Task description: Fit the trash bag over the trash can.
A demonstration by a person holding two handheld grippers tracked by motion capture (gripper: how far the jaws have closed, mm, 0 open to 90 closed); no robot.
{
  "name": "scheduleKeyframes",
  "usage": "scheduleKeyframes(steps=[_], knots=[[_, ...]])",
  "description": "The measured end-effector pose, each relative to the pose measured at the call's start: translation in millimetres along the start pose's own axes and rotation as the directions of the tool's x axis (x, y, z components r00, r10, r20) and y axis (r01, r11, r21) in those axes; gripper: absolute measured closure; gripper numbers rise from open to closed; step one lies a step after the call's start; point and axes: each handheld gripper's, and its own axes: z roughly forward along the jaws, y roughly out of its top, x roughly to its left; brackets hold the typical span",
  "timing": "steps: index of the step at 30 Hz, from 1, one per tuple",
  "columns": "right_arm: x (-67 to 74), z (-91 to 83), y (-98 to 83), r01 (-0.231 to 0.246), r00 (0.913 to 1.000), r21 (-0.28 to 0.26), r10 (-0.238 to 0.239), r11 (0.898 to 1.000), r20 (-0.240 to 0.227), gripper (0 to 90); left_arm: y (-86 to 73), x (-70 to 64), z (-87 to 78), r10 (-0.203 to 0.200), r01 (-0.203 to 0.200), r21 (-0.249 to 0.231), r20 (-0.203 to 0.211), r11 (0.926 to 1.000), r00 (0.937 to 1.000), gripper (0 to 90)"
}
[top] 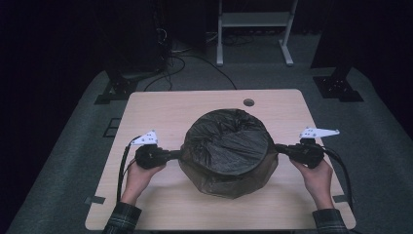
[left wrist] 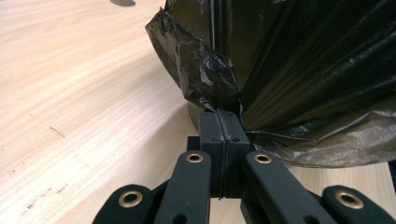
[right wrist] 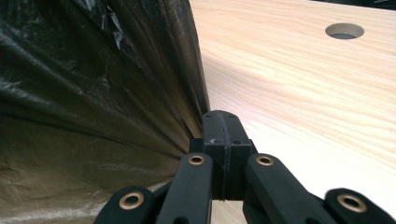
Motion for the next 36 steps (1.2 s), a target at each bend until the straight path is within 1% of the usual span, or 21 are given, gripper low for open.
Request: scheduleKeyframes(steps=[4,7,8,12,13,15,17,19,21,22,23,24,25,27,28,29,31,33,34,35,36], knots=[[-0.7,2.2,-3.7,-0.002,1.0,0.008,0.002,1.0,0.0,90.0,-3.5,1.2,3.1,0.013,-0.013,0.027,0.005,0.9996,0.9999,89.7],[0.8,4.8,-6.0,0.008,0.9999,0.028,-0.008,1.0,0.01,90.0,-8.5,3.2,5.9,0.007,-0.008,0.044,0.008,0.999,0.9999,89.7],[1.0,5.5,-6.5,0.01,0.9999,0.031,-0.01,0.999,0.01,90.0,-9.7,4.1,6.5,0.012,-0.012,0.05,0.01,0.9987,0.9999,89.7],[0.1,6.7,-8.1,0.011,0.9998,0.039,-0.011,0.999,0.014,90.0,-13.0,6.4,7.2,0.003,-0.004,0.069,0.005,0.9976,1.0,89.7],[-0.3,6.8,-8.8,0.011,0.9998,0.042,-0.012,0.999,0.015,90.0,-13.8,6.6,7.6,-0.001,0.001,0.083,-0.001,0.9965,1.0,89.7],[-1.0,6.8,-10.5,0.01,0.9997,0.054,-0.011,0.999,0.02,90.0,-16.3,7.6,8.7,-0.009,0.009,0.091,0.003,0.9958,1.0,89.7],[-1.9,7.0,-12.3,0.01,0.9997,0.057,-0.011,0.998,0.02,90.0,-17.9,7.9,10.3,-0.002,0.002,0.114,-0.003,0.9935,1.0,89.7],[-2.4,7.3,-14.0,0.012,0.9996,0.069,-0.013,0.998,0.025,90.0,-18.3,7.3,11.1,0.001,-0.001,0.119,0.001,0.993,1.0,89.7],[-2.7,8.0,-15.5,0.014,0.9994,0.075,-0.016,0.997,0.029,90.0,-17.6,6.6,10.7,0.008,-0.008,0.111,0.002,0.9938,1.0,89.2],[-2.9,7.9,-15.9,0.017,0.9993,0.075,-0.019,0.997,0.031,90.0,-17.1,6.3,9.5,0.005,-0.006,0.101,0.002,0.9949,1.0,85.4],[-2.9,7.1,-16.1,0.024,0.9989,0.073,-0.027,0.997,0.039,86.5,-16.3,6.3,7.8,0.004,-0.003,0.086,-0.004,0.9963,1.0,80.2],[-3.1,6.4,-16.0,0.022,0.9985,0.059,-0.025,0.998,0.048,78.7,-15.4,6.5,5.3,0.006,-0.006,0.074,-0.004,0.9973,1.0,74.7],[-4.3,5.2,-15.5,0.016,0.9988,0.054,-0.018,0.998,0.046,73.6,-14.6,6.0,2.7,0.0,0.0,0.059,-0.002,0.9983,1.0,69.3],[-4.8,1.8,-14.4,0.011,0.9981,0.028,-0.012,1.0,0.06,63.0,-12.9,4.5,-3.2,0.007,-0.007,0.037,-0.01,0.9993,0.9999,57.6],[-5.3,-0.1,-13.8,0.007,0.9983,0.017,-0.008,1.0,0.057,61.8,-12.2,3.3,-5.9,0.013,-0.012,0.027,-0.008,0.9996,0.9999,54.2],[-5.4,-1.9,-13.2,0.006,0.9985,0.007,-0.006,1.0,0.055,58.4,-11.7,2.2,-8.8,0.021,-0.02,0.023,-0.011,0.9995,0.9997,50.0],[-6.2,-5.6,-11.8,0.001,0.9984,-0.012,0.0,1.0,0.056,49.6,-11.0,-0.3,-14.4,0.025,-0.025,0.004,-0.015,0.9997,0.9996,40.5],[-6.3,-8.1,-10.6,-0.006,0.9986,-0.019,0.007,1.0,0.053,41.8,-11.2,-1.9,-18.2,0.033,-0.033,-0.006,-0.018,0.9994,0.9993,33.0],[-5.9,-9.4,-9.6,0.0,0.9985,-0.027,0.002,1.0,0.054,37.1,-12.0,-3.1,-20.1,0.037,-0.037,-0.009,-0.02,0.9993,0.9991,28.3],[-5.3,-11.1,-8.6,0.005,0.9987,-0.034,-0.003,0.999,0.051,34.1,-13.3,-4.3,-21.6,0.044,-0.044,-0.006,-0.03,0.999,0.9986,25.2],[-4.8,-12.7,-7.3,0.015,0.9989,-0.045,-0.013,0.999,0.044,29.3,-14.7,-5.2,-22.5,0.05,-0.049,0.006,-0.04,0.9988,0.998,19.2]])
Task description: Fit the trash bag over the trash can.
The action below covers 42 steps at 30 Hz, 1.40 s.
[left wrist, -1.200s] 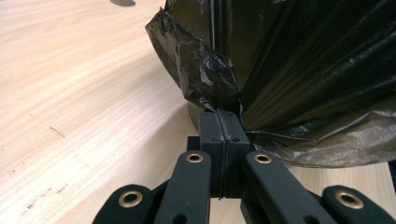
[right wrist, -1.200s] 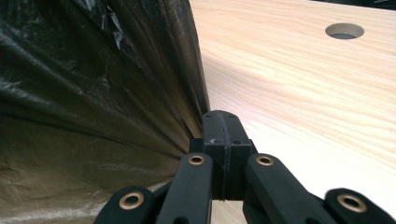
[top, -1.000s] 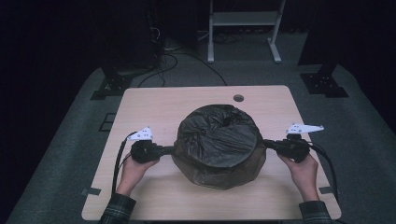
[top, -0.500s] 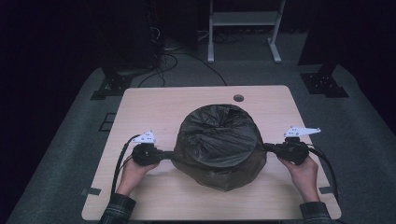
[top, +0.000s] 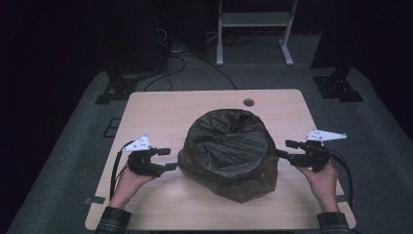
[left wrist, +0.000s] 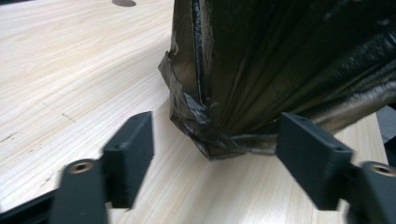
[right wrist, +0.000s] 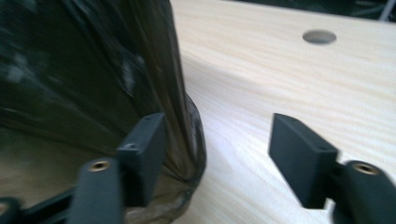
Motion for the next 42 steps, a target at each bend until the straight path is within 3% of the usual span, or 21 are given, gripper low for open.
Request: scheduleKeyframes(steps=[4,6,9,13,17,22,27,31,37,42], knots=[[3.9,-5.8,9.1,0.007,0.9998,-0.008,-0.007,1.0,-0.016,14.0,-7.4,-4.6,-3.5,0.015,-0.014,0.049,-0.017,0.9987,0.9998,7.5],[8.3,-9.8,14.1,0.028,0.9996,-0.029,-0.028,0.999,-0.003,13.7,-9.1,-7.3,-4.6,0.022,-0.019,0.085,-0.027,0.9962,0.9994,1.1],[14.3,-14.7,20.1,0.071,0.9975,-0.049,-0.071,0.996,0.008,11.2,-11.0,-12.2,-7.2,0.042,-0.036,0.133,-0.038,0.9905,0.9984,0.0],[22.5,-23.9,30.9,0.116,0.9919,-0.102,-0.121,0.988,-0.041,10.4,-17.3,-18.7,-7.7,0.069,-0.056,0.203,-0.057,0.9776,0.996,0.0],[34.0,-32.4,46.9,0.151,0.9854,-0.123,-0.159,0.981,-0.06,10.4,-28.9,-24.3,-4.6,0.091,-0.065,0.278,-0.081,0.9584,0.9926,0.0],[49.5,-39.9,68.4,0.183,0.9752,-0.141,-0.198,0.973,-0.099,10.3,-40.2,-30.0,-4.0,0.095,-0.065,0.309,-0.084,0.949,0.9919,0.0],[63.3,-41.8,89.2,0.209,0.9635,-0.142,-0.229,0.967,-0.139,10.4,-52.2,-31.1,-2.2,0.113,-0.066,0.37,-0.107,0.9266,0.9879,0.0],[75.6,-37.6,104.8,0.237,0.9507,-0.127,-0.257,0.963,-0.174,10.4,-59.0,-31.6,-0.6,0.121,-0.067,0.388,-0.117,0.9193,0.9858,0.0],[93.6,-18.8,123.6,0.299,0.9262,-0.081,-0.31,0.951,-0.215,10.4,-62.6,-29.5,-1.6,0.119,-0.066,0.353,-0.131,0.9331,0.9843,0.0],[102.6,3.1,131.5,0.333,0.9141,-0.012,-0.326,0.943,-0.241,10.4,-66.0,-29.9,-0.8,0.118,-0.071,0.315,-0.132,0.9465,0.9843,0.0]])
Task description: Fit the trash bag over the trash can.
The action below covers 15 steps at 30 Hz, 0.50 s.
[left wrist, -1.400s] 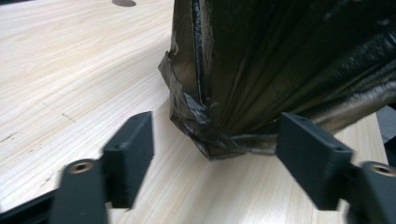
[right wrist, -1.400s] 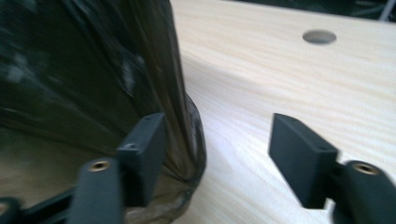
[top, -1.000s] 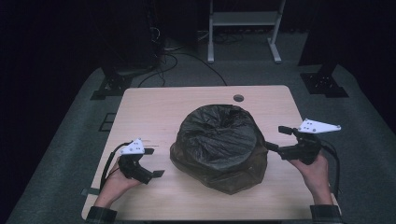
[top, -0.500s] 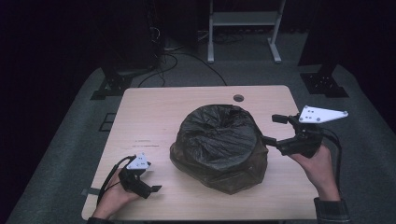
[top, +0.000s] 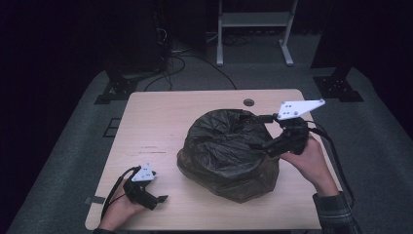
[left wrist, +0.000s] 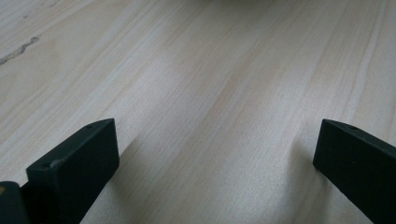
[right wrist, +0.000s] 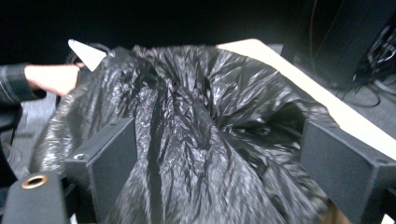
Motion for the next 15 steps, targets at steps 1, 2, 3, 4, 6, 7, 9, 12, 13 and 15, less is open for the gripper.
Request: scheduleKeyframes(steps=[1,2,3,4,6,7,9,12,13,15], knots=[[0.2,4.5,0.9,0.004,0.9999,0.017,-0.003,1.0,-0.01,10.4,0.0,0.1,0.3,0.001,-0.001,-0.004,0.002,1.0,1.0,0.0],[0.3,9.1,1.6,0.009,0.9998,0.033,-0.008,0.999,-0.019,10.4,-0.1,0.1,0.8,0.002,-0.002,-0.009,0.004,1.0,1.0,0.0],[0.4,13.6,2.1,0.011,0.9997,0.056,-0.01,0.998,-0.024,10.4,-0.3,0.0,1.3,0.004,-0.004,-0.014,0.005,0.9999,1.0,0.0],[0.5,19.0,2.4,0.016,0.9995,0.086,-0.014,0.996,-0.027,10.4,-0.6,-0.1,1.5,0.004,-0.004,-0.019,0.005,0.9998,1.0,0.0],[0.4,26.0,2.3,0.023,0.9993,0.129,-0.019,0.991,-0.032,10.4,-1.0,-0.3,1.8,0.003,-0.003,-0.025,0.005,0.9997,1.0,0.0],[0.2,29.4,2.0,0.028,0.9993,0.152,-0.023,0.988,-0.031,10.4,-1.0,-0.3,1.7,0.003,-0.003,-0.025,0.005,0.9997,1.0,0.0],[-0.6,35.0,1.0,0.035,0.999,0.189,-0.03,0.981,-0.032,10.4,-1.0,-0.3,1.7,0.003,-0.003,-0.024,0.005,0.9997,1.0,0.0],[-1.8,40.8,-0.1,0.041,0.9989,0.241,-0.034,0.97,-0.031,10.4,-1.0,-0.3,1.7,0.003,-0.003,-0.024,0.005,0.9997,1.0,0.0],[-1.9,42.3,-0.3,0.044,0.9988,0.255,-0.037,0.966,-0.032,10.4,-1.0,-0.3,1.7,0.003,-0.003,-0.024,0.005,0.9997,1.0,0.0],[-1.4,45.3,-0.5,0.048,0.9987,0.293,-0.041,0.955,-0.032,10.4,-1.0,-0.3,1.7,0.003,-0.002,-0.024,0.005,0.9997,1.0,0.0]])
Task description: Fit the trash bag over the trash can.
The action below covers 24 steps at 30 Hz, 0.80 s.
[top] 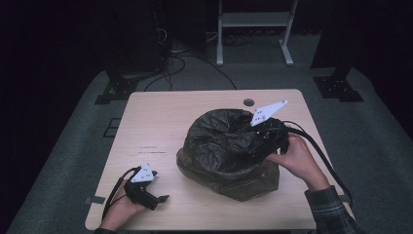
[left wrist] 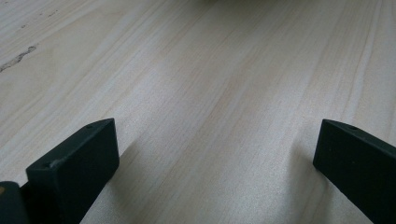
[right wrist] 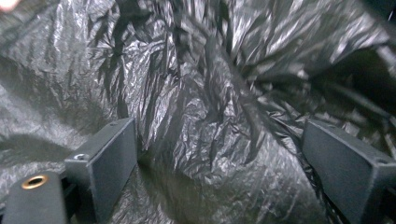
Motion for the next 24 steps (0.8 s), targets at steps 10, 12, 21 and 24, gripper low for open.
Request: scheduleKeyframes(steps=[10,12,21,24], knots=[[-0.4,9.5,3.0,0.007,0.9985,0.136,0.0,0.991,-0.055,10.5,0.0,0.0,0.0,0.0,0.0,0.0,0.0,1.0,1.0,0.0],[0.1,11.7,5.0,0.014,0.9979,0.179,-0.002,0.984,-0.065,10.5,0.0,0.0,0.1,0.0,0.0,-0.001,0.0,1.0,1.0,0.0],[3.2,16.7,11.9,0.045,0.9974,0.315,-0.024,0.948,-0.068,10.3,0.0,0.0,0.1,-0.001,0.001,0.0,0.0,1.0,1.0,0.0],[3.4,17.0,12.4,0.044,0.9975,0.324,-0.023,0.945,-0.066,10.5,0.0,-0.1,0.1,-0.001,0.001,0.0,0.0,1.0,1.0,0.0]])
